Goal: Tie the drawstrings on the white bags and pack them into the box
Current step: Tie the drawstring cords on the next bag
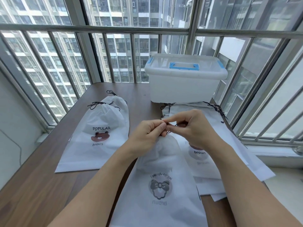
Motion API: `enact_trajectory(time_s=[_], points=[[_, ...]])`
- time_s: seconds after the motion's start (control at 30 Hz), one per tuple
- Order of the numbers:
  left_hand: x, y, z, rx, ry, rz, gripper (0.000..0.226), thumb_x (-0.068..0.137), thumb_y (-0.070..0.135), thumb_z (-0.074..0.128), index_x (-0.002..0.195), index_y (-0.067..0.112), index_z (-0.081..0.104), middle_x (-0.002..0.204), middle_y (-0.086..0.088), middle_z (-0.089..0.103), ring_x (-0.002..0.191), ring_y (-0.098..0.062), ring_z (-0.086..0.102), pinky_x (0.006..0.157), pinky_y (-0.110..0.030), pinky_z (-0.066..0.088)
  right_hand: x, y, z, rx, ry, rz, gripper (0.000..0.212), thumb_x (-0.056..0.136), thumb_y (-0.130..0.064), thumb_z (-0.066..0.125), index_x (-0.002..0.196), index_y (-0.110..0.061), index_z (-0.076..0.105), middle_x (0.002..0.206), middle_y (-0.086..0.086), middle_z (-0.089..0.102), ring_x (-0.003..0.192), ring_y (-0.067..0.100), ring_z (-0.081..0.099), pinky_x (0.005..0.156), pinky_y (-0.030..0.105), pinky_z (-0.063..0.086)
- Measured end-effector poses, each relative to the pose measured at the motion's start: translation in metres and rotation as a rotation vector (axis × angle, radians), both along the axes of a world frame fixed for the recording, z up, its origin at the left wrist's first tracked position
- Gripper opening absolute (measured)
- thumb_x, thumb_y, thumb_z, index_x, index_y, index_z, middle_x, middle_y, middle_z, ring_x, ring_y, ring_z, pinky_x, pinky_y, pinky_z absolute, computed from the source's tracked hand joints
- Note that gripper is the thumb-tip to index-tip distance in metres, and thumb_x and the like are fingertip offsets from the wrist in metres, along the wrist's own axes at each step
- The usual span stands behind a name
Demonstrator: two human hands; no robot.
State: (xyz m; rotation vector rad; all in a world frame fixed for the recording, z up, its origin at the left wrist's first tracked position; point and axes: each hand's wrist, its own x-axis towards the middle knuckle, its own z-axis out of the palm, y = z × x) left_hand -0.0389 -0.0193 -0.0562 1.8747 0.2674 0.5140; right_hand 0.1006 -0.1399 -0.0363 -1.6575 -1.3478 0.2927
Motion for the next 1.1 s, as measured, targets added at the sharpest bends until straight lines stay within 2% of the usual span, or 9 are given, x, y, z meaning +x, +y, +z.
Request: enact_trajectory(time_s=[0.07, 0.2, 0.33, 0.5, 0.67, 0.73, 0.87, 1.0, 1.1], points=[[-0.001, 0.002, 0.000, -0.003, 0.005, -0.028, 0.034, 0.103, 0.020, 0.047, 0.073, 0.009, 0.060, 0.071, 0.002, 0.051, 0.068, -0.016, 0.039, 0.064, -0.027, 0.031, 0.002, 0.002, -0.004, 0.019, 0.059, -0.021, 0.013, 0.083, -0.014, 0.082, 0.095, -0.018, 0.082, 0.048, -0.010, 0.037, 0.051, 0.010, 0.025, 0.051, 0.022, 0.021], [-0.001, 0.004, -0.003, -0.067, 0.008, -0.040, 0.029, 0.105, 0.013, 0.046, 0.090, -0.002, 0.066, 0.074, 0.003, 0.054, 0.071, -0.018, 0.040, 0.069, -0.028, 0.034, -0.002, 0.003, -0.002, 0.049, 0.339, -0.022, 0.005, 0.086, -0.010, 0.078, 0.090, -0.006, 0.079, 0.067, 0.024, 0.064, 0.054, 0.012, 0.052, 0.056, 0.021, 0.039], [0.000, -0.002, 0.003, -0.186, -0.025, -0.050, 0.026, 0.104, 0.008, 0.046, 0.102, 0.004, 0.071, 0.077, 0.002, 0.061, 0.081, -0.012, 0.054, 0.080, -0.019, 0.045, -0.007, 0.007, -0.001, -0.079, 0.694, 0.023, 0.020, 0.101, -0.016, 0.057, 0.083, -0.011, 0.062, 0.066, 0.001, 0.057, 0.042, 0.003, 0.028, 0.037, 0.014, 0.021], [0.000, -0.001, 0.004, -0.299, -0.057, -0.054, 0.027, 0.103, 0.005, 0.046, 0.106, -0.010, 0.067, 0.085, -0.008, 0.066, 0.082, -0.008, 0.062, 0.083, -0.016, 0.049, -0.011, 0.014, -0.002, -0.158, 0.968, 0.003, 0.036, 0.108, -0.023, 0.041, 0.078, -0.011, 0.054, 0.058, 0.004, 0.052, 0.037, 0.003, 0.020, 0.032, 0.014, 0.012], [0.000, -0.001, 0.005, -0.356, -0.032, -0.035, 0.026, 0.102, 0.008, 0.048, 0.108, -0.005, 0.070, 0.087, -0.006, 0.069, 0.083, -0.007, 0.065, 0.084, -0.017, 0.051, -0.009, 0.017, -0.002, -0.091, 1.276, -0.073, 0.031, 0.108, -0.021, 0.039, 0.080, -0.013, 0.051, 0.053, -0.003, 0.034, 0.035, 0.002, 0.019, 0.030, 0.014, 0.009], [-0.001, -0.001, 0.005, -0.357, -0.031, -0.018, 0.024, 0.102, 0.009, 0.050, 0.103, 0.001, 0.072, 0.083, -0.002, 0.070, 0.082, -0.006, 0.065, 0.083, -0.016, 0.050, -0.006, 0.016, -0.002, -0.114, 1.138, -0.086, 0.031, 0.108, -0.025, 0.041, 0.081, -0.016, 0.051, 0.054, -0.006, 0.026, 0.037, 0.003, 0.017, 0.030, 0.015, 0.010], [-0.003, 0.000, 0.005, -0.334, -0.027, -0.006, 0.024, 0.101, 0.013, 0.053, 0.102, -0.002, 0.073, 0.076, 0.005, 0.068, 0.076, -0.002, 0.063, 0.075, -0.012, 0.047, -0.008, 0.002, 0.008, -0.213, 0.553, 0.004, 0.029, 0.097, -0.038, 0.061, 0.083, -0.013, 0.065, 0.050, -0.009, 0.034, 0.042, 0.006, 0.020, 0.039, 0.019, 0.015], [-0.004, 0.001, 0.004, -0.309, 0.005, -0.010, 0.026, 0.100, 0.015, 0.055, 0.104, -0.006, 0.071, 0.079, 0.001, 0.066, 0.077, -0.004, 0.061, 0.074, -0.013, 0.046, -0.004, 0.000, 0.007, -0.181, 0.507, 0.024, 0.023, 0.100, -0.022, 0.061, 0.083, -0.007, 0.064, 0.048, -0.015, 0.042, 0.043, 0.004, 0.023, 0.041, 0.017, 0.017], [-0.003, 0.001, 0.003, -0.328, 0.018, -0.001, 0.020, 0.098, 0.011, 0.058, 0.107, 0.002, 0.074, 0.080, 0.000, 0.067, 0.083, -0.005, 0.063, 0.078, -0.014, 0.047, -0.001, 0.006, -0.001, -0.132, 0.595, -0.057, 0.029, 0.099, -0.027, 0.062, 0.072, -0.016, 0.065, 0.059, 0.004, 0.032, 0.046, 0.008, 0.018, 0.040, 0.019, 0.015]])
